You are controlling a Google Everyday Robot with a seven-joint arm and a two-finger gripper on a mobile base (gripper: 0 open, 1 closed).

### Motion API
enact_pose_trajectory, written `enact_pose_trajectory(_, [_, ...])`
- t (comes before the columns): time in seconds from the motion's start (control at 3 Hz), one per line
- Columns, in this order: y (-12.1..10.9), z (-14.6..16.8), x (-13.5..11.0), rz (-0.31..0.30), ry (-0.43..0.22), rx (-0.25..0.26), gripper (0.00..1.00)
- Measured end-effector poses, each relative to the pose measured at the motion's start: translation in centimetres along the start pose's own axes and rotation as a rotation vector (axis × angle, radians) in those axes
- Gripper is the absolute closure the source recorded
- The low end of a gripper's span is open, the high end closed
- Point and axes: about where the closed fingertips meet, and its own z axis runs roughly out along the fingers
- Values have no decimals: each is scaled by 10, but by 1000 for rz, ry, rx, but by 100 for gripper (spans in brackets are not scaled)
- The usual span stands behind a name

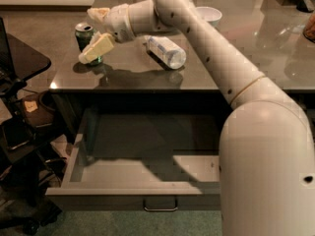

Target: Place green can into top drawer

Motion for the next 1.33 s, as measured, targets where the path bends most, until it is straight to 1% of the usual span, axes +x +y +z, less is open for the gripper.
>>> enact_pose_trajectory(0.67, [1, 2, -2, -2, 0, -3, 0])
enact_pose_trajectory(1.0, [-27, 2, 17, 52, -23, 79, 0])
enact_pose_trajectory(1.33, [-22, 9, 17, 52, -25, 66, 0])
